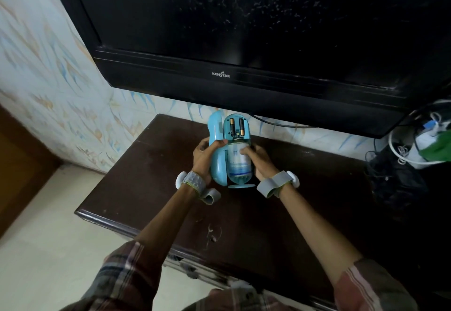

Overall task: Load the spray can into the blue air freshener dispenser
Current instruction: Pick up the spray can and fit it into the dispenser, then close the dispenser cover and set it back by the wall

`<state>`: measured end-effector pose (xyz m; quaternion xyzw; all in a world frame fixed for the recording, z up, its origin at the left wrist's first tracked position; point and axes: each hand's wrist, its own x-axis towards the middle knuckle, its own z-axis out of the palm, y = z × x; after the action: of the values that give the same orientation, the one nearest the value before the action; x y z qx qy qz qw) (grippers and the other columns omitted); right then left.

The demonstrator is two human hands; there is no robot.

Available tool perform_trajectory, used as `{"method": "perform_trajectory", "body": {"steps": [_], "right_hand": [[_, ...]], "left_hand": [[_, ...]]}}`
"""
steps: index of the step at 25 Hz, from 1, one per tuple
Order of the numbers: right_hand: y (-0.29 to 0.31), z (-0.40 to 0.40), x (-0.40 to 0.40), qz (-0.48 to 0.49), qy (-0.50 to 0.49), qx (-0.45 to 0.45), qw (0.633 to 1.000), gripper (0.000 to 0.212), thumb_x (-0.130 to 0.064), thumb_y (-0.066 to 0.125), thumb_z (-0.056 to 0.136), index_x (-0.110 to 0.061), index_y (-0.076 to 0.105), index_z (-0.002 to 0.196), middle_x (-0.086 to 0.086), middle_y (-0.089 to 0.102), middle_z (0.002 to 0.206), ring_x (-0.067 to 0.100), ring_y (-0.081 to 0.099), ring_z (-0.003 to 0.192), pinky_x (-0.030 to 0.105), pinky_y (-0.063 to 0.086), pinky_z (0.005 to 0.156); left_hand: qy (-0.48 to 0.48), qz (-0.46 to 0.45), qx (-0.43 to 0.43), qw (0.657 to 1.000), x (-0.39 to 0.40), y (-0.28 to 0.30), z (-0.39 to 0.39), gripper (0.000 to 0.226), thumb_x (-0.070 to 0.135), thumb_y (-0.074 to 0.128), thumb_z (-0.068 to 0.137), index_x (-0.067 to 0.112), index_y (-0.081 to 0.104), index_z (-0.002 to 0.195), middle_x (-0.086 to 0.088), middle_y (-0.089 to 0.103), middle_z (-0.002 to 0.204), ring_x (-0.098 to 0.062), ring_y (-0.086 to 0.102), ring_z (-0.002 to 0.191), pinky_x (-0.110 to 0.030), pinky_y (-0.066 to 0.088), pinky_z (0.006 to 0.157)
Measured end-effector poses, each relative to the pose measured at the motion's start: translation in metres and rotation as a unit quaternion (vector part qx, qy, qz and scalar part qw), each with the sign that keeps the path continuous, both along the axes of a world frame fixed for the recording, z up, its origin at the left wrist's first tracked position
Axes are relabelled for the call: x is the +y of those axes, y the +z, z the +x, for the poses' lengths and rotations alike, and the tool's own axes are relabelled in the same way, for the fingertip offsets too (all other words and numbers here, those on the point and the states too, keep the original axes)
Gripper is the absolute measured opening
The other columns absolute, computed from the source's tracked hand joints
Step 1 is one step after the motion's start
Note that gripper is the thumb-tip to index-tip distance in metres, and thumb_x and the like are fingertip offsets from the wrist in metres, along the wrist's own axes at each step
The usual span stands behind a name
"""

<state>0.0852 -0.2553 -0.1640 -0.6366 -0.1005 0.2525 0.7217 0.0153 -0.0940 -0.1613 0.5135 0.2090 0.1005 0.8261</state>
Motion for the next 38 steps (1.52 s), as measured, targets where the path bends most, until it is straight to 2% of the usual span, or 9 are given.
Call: {"method": "perform_trajectory", "body": {"steps": [5,13,15,20,24,28,33,36,38], "right_hand": [[-0.002,-0.003,0.003,-0.017,-0.002,-0.001,1.000,0.042,-0.005,0.069,0.088,-0.004,0.059,0.128,0.017,0.071,0.120,0.027,0.072,0.103,0.039,0.061,0.085],[0.001,0.001,0.000,-0.006,0.012,0.010,1.000,0.034,-0.018,0.074,0.087,-0.012,0.067,0.119,0.012,0.076,0.113,0.029,0.073,0.105,0.046,0.058,0.091],[0.008,0.005,0.002,0.006,0.006,0.017,1.000,0.029,-0.027,0.072,0.088,-0.015,0.070,0.115,0.012,0.077,0.111,0.030,0.073,0.105,0.046,0.059,0.091],[0.014,0.018,0.014,-0.030,-0.074,0.036,0.996,0.076,-0.047,0.081,0.070,-0.009,0.055,0.130,0.016,0.073,0.118,0.031,0.073,0.104,0.054,0.056,0.096],[0.010,0.018,0.018,-0.072,-0.085,0.020,0.994,0.048,-0.042,0.070,0.089,-0.013,0.051,0.122,0.016,0.071,0.116,0.031,0.071,0.101,0.049,0.058,0.092],[0.016,0.017,0.020,-0.037,-0.088,0.023,0.995,0.065,-0.044,0.078,0.078,-0.004,0.057,0.125,0.018,0.073,0.116,0.031,0.073,0.100,0.043,0.060,0.086],[0.013,0.017,0.024,-0.031,-0.113,0.020,0.993,0.068,-0.058,0.069,0.080,-0.004,0.064,0.120,0.018,0.073,0.113,0.030,0.073,0.098,0.050,0.060,0.090],[0.012,0.009,0.018,0.000,-0.145,-0.028,0.989,0.027,-0.031,0.068,0.092,-0.009,0.067,0.108,0.009,0.071,0.106,0.023,0.069,0.096,0.046,0.057,0.089],[0.013,0.007,0.012,0.040,-0.106,-0.020,0.993,0.014,-0.020,0.073,0.087,-0.014,0.071,0.100,0.008,0.073,0.107,0.031,0.067,0.107,0.052,0.053,0.096]], "left_hand": [[-0.003,-0.003,0.003,1.000,-0.001,0.002,0.000,0.071,0.019,0.086,0.071,-0.004,0.059,0.133,-0.018,0.076,0.113,-0.026,0.078,0.085,-0.041,0.064,0.073],[-0.011,-0.007,0.004,1.000,0.000,0.002,-0.001,0.050,0.021,0.085,0.071,0.007,0.065,0.116,-0.013,0.078,0.105,-0.024,0.077,0.083,-0.038,0.063,0.070],[-0.015,-0.008,0.004,1.000,0.000,0.002,-0.001,0.058,0.021,0.086,0.070,0.004,0.064,0.121,-0.015,0.077,0.107,-0.026,0.076,0.085,-0.041,0.064,0.073],[-0.018,-0.001,-0.001,1.000,-0.003,0.001,-0.002,0.082,0.028,0.092,0.059,0.000,0.061,0.129,-0.018,0.075,0.113,-0.029,0.075,0.090,-0.046,0.064,0.082],[-0.015,-0.008,0.001,1.000,-0.003,0.000,0.001,0.074,0.029,0.092,0.057,0.005,0.065,0.122,-0.020,0.074,0.114,-0.033,0.073,0.094,-0.053,0.061,0.091],[-0.015,-0.017,0.004,1.000,-0.003,0.000,-0.001,0.066,0.029,0.092,0.057,0.008,0.067,0.115,-0.023,0.073,0.116,-0.038,0.069,0.099,-0.060,0.055,0.099],[0.000,-0.018,0.014,1.000,-0.003,0.011,-0.001,0.072,0.026,0.095,0.060,0.006,0.064,0.121,-0.024,0.074,0.125,-0.034,0.075,0.095,-0.056,0.062,0.092],[0.019,0.008,0.020,1.000,-0.006,0.018,-0.001,0.078,0.027,0.094,0.064,0.005,0.058,0.130,-0.019,0.073,0.123,-0.028,0.078,0.090,-0.047,0.066,0.079],[0.021,0.021,0.028,0.999,-0.007,0.020,-0.003,0.080,0.033,0.094,0.063,0.005,0.058,0.129,-0.021,0.072,0.126,-0.028,0.076,0.088,-0.045,0.065,0.077]]}}
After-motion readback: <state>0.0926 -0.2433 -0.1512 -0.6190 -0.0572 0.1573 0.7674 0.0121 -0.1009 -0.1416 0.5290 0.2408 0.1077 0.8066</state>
